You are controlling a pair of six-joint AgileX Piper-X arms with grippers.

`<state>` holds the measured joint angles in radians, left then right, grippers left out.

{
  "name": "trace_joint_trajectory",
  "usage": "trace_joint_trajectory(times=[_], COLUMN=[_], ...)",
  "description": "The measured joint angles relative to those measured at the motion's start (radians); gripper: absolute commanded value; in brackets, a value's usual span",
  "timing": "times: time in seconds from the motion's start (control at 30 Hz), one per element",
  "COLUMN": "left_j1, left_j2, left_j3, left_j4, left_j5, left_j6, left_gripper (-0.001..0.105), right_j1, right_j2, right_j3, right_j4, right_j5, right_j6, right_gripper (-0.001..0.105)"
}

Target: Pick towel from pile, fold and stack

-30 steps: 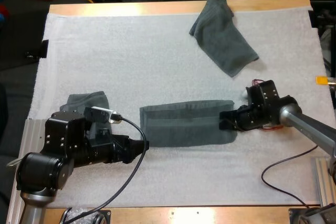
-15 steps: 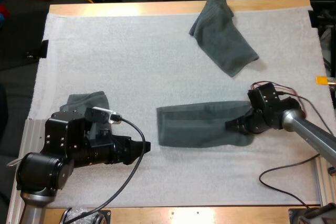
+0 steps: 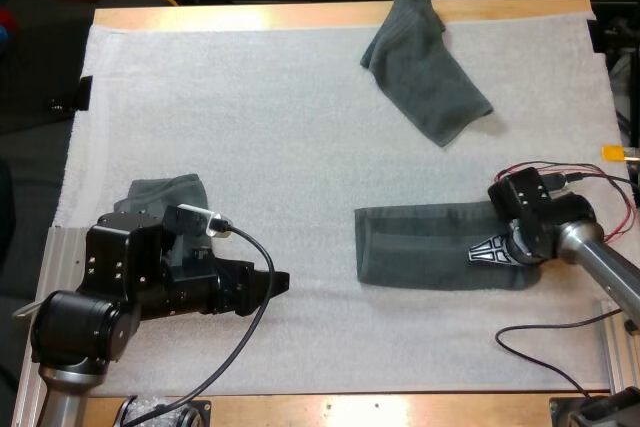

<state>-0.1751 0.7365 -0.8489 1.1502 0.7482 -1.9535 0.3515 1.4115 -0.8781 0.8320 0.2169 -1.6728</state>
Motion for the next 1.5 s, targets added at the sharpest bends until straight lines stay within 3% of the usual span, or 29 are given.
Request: trace_joint_trajectory(times=[0.3, 0.63, 0.87, 1.13, 1.5], left_j1=[0.0, 0.0, 0.0, 0.0, 0.0], left_j2=[0.0, 0.0, 0.0, 0.0, 0.0], left_j3=[0.0, 0.0, 0.0, 0.0, 0.0], left_j4=[0.0, 0.0, 0.0, 0.0, 0.0], left_j5=[0.0, 0.005, 0.005, 0.005, 0.031], left_j6=[0.008, 0.008, 0.008, 0.008, 0.008], left_gripper=[0.068, 0.068, 0.068, 0.068, 0.068], right_j1=[-0.001, -0.001, 0.052, 0.151, 0.2], right_j2=[-0.035, -0.035, -0.032, 0.029, 0.139], right_j3=[0.0, -0.014, -0.014, -0.014, -0.014], right_j4=[-0.006, -0.142, -0.182, -0.334, -0.431], right_j5=[-0.318, -0.596, -0.628, -0.636, -0.649], right_j6=[0.147, 0.345, 0.381, 0.511, 0.573], right_gripper=[0.002, 0.002, 0.002, 0.002, 0.002])
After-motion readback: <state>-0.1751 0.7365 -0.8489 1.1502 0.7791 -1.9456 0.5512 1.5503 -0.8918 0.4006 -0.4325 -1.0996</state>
